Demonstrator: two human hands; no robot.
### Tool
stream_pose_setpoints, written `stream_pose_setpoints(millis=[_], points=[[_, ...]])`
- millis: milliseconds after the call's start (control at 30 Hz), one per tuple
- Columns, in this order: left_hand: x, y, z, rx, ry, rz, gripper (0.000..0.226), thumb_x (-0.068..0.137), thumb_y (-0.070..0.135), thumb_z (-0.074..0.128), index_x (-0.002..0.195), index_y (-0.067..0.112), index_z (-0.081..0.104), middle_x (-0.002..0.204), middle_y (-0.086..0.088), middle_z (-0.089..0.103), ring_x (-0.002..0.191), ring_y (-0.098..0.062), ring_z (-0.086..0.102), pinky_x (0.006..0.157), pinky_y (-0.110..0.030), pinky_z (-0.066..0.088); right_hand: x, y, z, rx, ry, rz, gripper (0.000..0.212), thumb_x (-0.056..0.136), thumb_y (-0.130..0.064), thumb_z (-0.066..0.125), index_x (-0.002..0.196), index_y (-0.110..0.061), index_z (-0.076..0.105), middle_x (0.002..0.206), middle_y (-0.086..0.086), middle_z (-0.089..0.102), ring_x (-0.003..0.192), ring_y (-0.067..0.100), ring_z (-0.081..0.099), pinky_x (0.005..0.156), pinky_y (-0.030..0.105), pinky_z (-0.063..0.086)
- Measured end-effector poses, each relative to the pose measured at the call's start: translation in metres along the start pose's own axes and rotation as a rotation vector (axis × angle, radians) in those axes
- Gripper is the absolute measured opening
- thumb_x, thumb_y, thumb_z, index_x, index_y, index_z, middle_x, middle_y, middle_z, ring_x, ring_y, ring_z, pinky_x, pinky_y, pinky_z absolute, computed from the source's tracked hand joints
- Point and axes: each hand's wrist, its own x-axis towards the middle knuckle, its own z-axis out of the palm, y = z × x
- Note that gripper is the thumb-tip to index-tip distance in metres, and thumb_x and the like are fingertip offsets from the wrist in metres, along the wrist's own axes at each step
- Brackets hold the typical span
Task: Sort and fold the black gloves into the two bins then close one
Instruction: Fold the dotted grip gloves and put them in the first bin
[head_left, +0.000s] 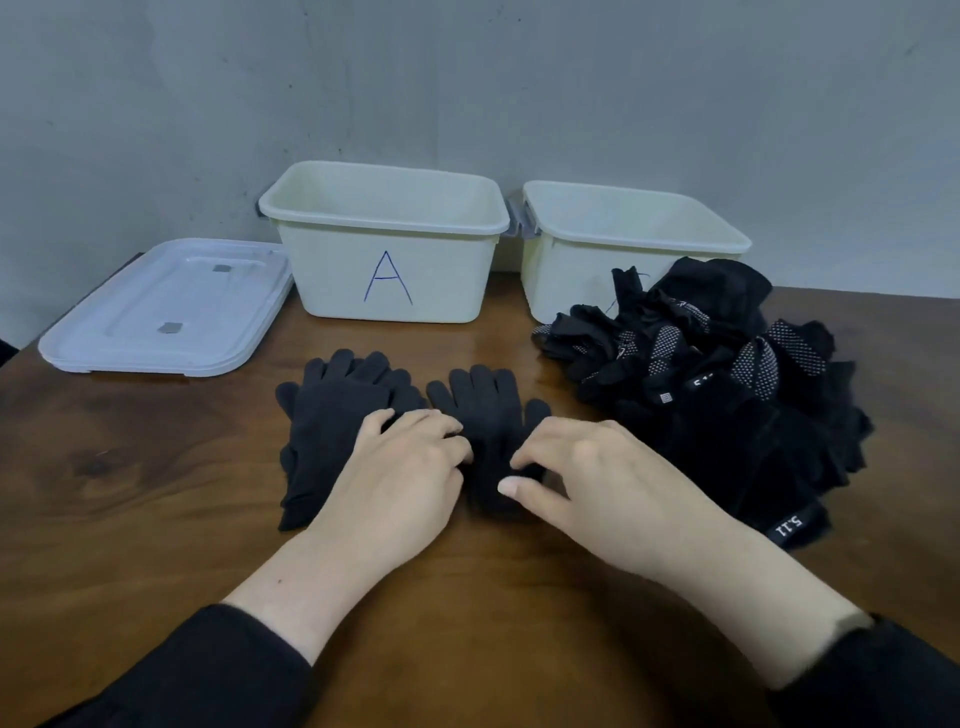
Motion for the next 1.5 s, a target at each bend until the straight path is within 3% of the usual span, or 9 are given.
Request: stream_pose_setpoints(millis=[200,500,733,900,1000,1133,1233,1333,1500], points=[[0.032,0.019,-0.007,-0.091,0.218,-0.021,0.023,0.099,0.022,0.055,0.114,0.023,0.073,0.116,0.009,0.070,0.111,-0.015,0.062,0.102,-0.037,0.041,0.012,0.037,-0.071,-0.077,0.114,0.106,0.023,0.099,-0.043,0.056,0.112,-0.027,0.069,0.110,-0.015,0.061,0.102,0.007,0.057,0.088,0.024,0.042],[0.062,0.030,0.004,-0.140,0.129,-0.046,0.039,0.103,0.040,0.042,0.132,0.025,0.064,0.128,0.008,0.066,0.114,-0.018,0.061,0.098,-0.039,0.046,0.083,0.129,-0.131,-0.430,-0.104,0.395,0.041,0.097,-0.034,0.065,0.135,-0.020,0.060,0.131,0.002,0.064,0.121,0.028,0.056,0.089,0.033,0.042],[0.054,0.031,0.000,-0.182,0.125,-0.014,0.036,0.102,0.038,0.051,0.131,0.024,0.066,0.129,0.008,0.067,0.119,-0.017,0.060,0.098,-0.038,0.045,0.101,0.180,-0.112,-0.436,-0.352,0.551,0.043,0.087,-0.042,0.075,0.118,-0.014,0.067,0.110,0.004,0.066,0.099,0.028,0.060,0.084,0.035,0.048],[0.055,0.034,-0.002,-0.176,0.114,-0.006,0.035,0.101,0.039,0.051,0.130,0.025,0.067,0.128,0.009,0.067,0.118,-0.016,0.061,0.098,-0.037,0.045,0.100,0.187,-0.101,-0.386,-0.297,0.528,0.013,0.089,-0.017,0.068,0.089,-0.005,0.067,0.087,0.007,0.063,0.081,0.027,0.054,0.073,0.037,0.048],[0.054,0.034,-0.003,-0.180,0.126,-0.011,0.035,0.100,0.039,0.051,0.127,0.025,0.068,0.125,0.009,0.068,0.116,-0.017,0.062,0.096,-0.037,0.047,0.097,0.185,-0.112,-0.318,-0.240,0.566,0.014,0.087,-0.024,0.077,0.085,-0.013,0.068,0.082,0.001,0.065,0.077,0.022,0.057,0.063,0.029,0.038],[0.052,0.032,-0.004,-0.191,0.153,-0.010,0.034,0.100,0.037,0.053,0.127,0.024,0.069,0.126,0.008,0.068,0.117,-0.017,0.062,0.097,-0.038,0.046,0.092,0.181,-0.137,-0.242,-0.066,0.586,0.023,0.085,-0.035,0.080,0.081,-0.017,0.067,0.077,0.000,0.064,0.079,0.024,0.058,0.068,0.029,0.037],[0.052,0.030,-0.004,-0.207,0.185,-0.007,0.034,0.100,0.037,0.051,0.125,0.022,0.070,0.124,0.007,0.068,0.114,-0.019,0.063,0.095,-0.038,0.048,0.087,0.172,-0.155,-0.044,0.210,0.572,0.029,0.088,-0.038,0.076,0.086,-0.011,0.066,0.079,0.005,0.063,0.079,0.025,0.057,0.068,0.032,0.038],[0.050,0.028,-0.006,-0.252,0.219,-0.012,0.036,0.104,0.039,0.044,0.127,0.023,0.067,0.126,0.010,0.066,0.115,-0.016,0.061,0.098,-0.037,0.047,0.079,0.146,-0.170,0.379,0.472,0.519,0.024,0.088,-0.036,0.071,0.084,-0.013,0.065,0.078,0.007,0.063,0.065,0.019,0.055,0.062,0.032,0.043],[0.044,0.029,-0.030,-0.513,0.353,-0.066,0.051,0.097,0.053,0.041,0.144,0.034,0.051,0.140,0.019,0.055,0.127,0.001,0.050,0.106,-0.026,0.042,0.072,0.076,-0.172,1.012,0.484,0.398,0.014,0.097,-0.025,0.064,0.085,-0.018,0.062,0.075,0.001,0.064,0.064,0.012,0.064,0.052,0.030,0.056]])
